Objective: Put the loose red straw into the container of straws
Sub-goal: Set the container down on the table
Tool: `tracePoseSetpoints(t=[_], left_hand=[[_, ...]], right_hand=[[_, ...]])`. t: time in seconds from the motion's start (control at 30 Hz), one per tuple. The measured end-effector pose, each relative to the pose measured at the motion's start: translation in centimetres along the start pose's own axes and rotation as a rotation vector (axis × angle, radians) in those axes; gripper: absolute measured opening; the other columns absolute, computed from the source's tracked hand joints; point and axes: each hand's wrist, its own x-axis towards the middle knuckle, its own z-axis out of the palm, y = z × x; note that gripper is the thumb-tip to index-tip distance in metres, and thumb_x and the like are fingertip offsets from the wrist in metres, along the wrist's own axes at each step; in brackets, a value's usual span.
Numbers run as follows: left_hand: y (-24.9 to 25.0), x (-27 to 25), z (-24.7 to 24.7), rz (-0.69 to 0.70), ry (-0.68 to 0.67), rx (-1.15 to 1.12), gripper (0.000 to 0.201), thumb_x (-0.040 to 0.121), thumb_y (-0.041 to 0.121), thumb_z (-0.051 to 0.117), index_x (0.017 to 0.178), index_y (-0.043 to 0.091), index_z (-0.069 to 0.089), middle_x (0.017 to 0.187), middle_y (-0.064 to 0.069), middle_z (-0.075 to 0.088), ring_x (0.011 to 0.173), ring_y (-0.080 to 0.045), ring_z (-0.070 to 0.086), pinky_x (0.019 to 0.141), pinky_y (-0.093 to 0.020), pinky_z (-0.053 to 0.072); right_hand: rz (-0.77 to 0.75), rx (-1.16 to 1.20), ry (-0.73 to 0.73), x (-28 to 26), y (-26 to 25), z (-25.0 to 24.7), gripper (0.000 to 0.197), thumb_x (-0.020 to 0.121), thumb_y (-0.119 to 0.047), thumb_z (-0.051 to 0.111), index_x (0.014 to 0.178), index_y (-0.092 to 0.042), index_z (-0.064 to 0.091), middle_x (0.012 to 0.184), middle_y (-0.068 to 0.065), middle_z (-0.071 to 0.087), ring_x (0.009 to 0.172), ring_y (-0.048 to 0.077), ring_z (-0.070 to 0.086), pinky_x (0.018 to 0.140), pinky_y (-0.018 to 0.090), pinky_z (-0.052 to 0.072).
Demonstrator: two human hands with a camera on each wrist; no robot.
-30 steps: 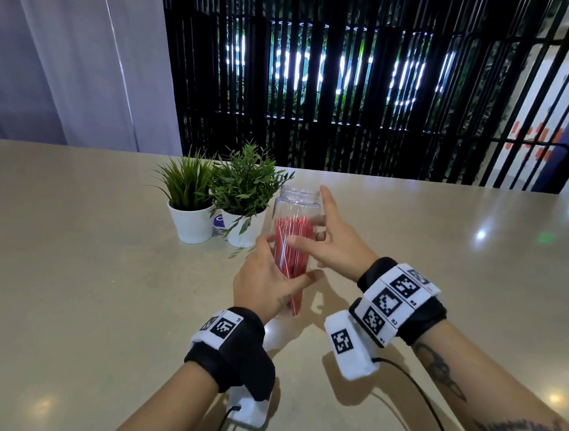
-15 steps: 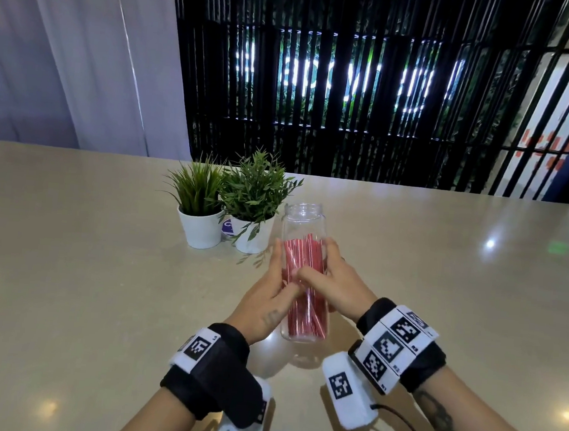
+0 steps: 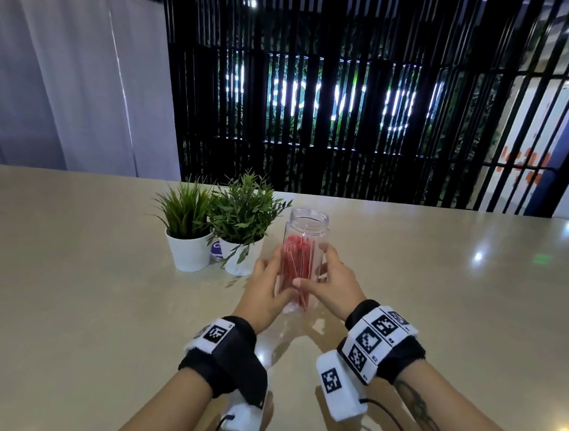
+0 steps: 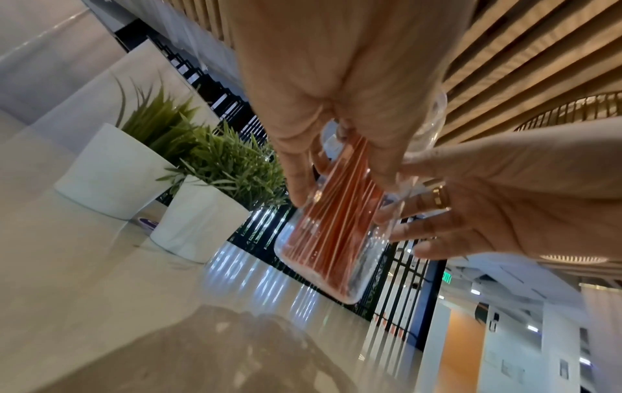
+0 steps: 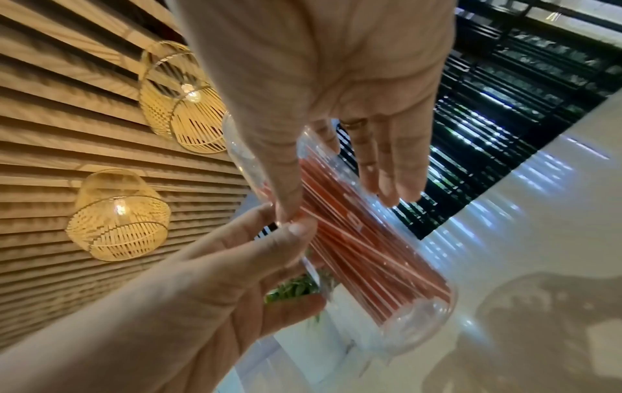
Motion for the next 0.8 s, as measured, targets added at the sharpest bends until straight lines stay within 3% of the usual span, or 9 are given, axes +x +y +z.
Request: tracePoseSetpoints(t=[0.1, 0.17, 0.2, 0.37, 0.53, 0.67, 0.8], left_hand=[[-0.6, 1.8, 0.5, -0.023, -0.065, 0.136, 0.083, 0.081, 0.021, 0.063, 0.144, 0.023, 0.008, 0.132, -0.014, 0.042, 0.121, -0.028, 0.044, 0.104, -0.041, 0.036], [-0.8, 2.4, 0.5, -0.055, -0.133, 0.113, 0.087, 0.081, 0.010, 0.060, 0.145, 0.016, 0.001, 0.144, -0.012, 0.037, 0.127, -0.027, 0.041, 0.107, -0.037, 0.032], [-0.8, 2.5, 0.5, -0.079, -0.170, 0.095, 0.085, 0.081, 0.003, 0.057, 0.144, 0.015, 0.001, 0.144, -0.012, 0.036, 0.128, -0.026, 0.041, 0.104, -0.032, 0.031], [-2.6, 3.5, 0.6, -0.122, -0.227, 0.104, 0.082, 0.075, -0.013, 0.045, 0.144, 0.019, 0.011, 0.144, -0.017, 0.034, 0.125, -0.029, 0.044, 0.097, -0.037, 0.042], [-3.2, 4.0, 1.2, -0.146, -0.260, 0.084, 0.080, 0.075, -0.017, 0.040, 0.143, 0.012, 0.009, 0.139, -0.024, 0.033, 0.125, -0.034, 0.044, 0.097, -0.032, 0.040], [-3.3, 4.5, 1.6, -0.133, -0.267, 0.117, 0.079, 0.076, -0.016, 0.040, 0.143, 0.012, 0.008, 0.142, -0.022, 0.034, 0.125, -0.033, 0.045, 0.097, -0.031, 0.039], [-3.1, 4.4, 1.6, -0.110, -0.269, 0.173, 0.079, 0.078, -0.015, 0.040, 0.143, 0.013, 0.006, 0.143, -0.020, 0.035, 0.125, -0.032, 0.043, 0.092, -0.021, 0.034]], right_hand=[[0.090, -0.024, 0.020, 1.6, 1.2, 0.7, 0.075, 0.078, -0.023, 0.070, 0.137, -0.009, 0.026, 0.118, 0.017, 0.060, 0.099, 0.028, 0.059, 0.091, 0.036, 0.047], [0.119, -0.024, 0.027, 2.6, 2.1, 1.3, 0.074, 0.078, -0.017, 0.070, 0.137, -0.009, 0.026, 0.124, 0.019, 0.059, 0.109, 0.031, 0.059, 0.098, 0.039, 0.046], [0.135, -0.023, 0.023, 3.0, 2.4, 1.7, 0.074, 0.078, -0.015, 0.070, 0.137, -0.008, 0.025, 0.126, 0.020, 0.058, 0.112, 0.032, 0.058, 0.099, 0.039, 0.045], [0.204, -0.051, -0.010, 4.4, 3.8, 3.1, 0.072, 0.080, -0.013, 0.067, 0.137, -0.006, 0.023, 0.128, 0.023, 0.056, 0.115, 0.035, 0.056, 0.098, 0.037, 0.043], [0.232, -0.055, -0.012, 4.5, 4.8, 3.2, 0.071, 0.081, -0.011, 0.065, 0.137, -0.006, 0.022, 0.127, 0.023, 0.056, 0.113, 0.036, 0.056, 0.094, 0.035, 0.044], [0.257, -0.070, -0.034, 4.6, 5.0, 2.7, 0.069, 0.083, -0.013, 0.064, 0.137, -0.004, 0.021, 0.127, 0.023, 0.055, 0.114, 0.036, 0.055, 0.094, 0.036, 0.044], [0.269, -0.061, -0.038, 4.6, 5.1, 2.7, 0.068, 0.083, -0.014, 0.064, 0.136, -0.005, 0.023, 0.128, 0.023, 0.055, 0.115, 0.036, 0.055, 0.096, 0.037, 0.043]])
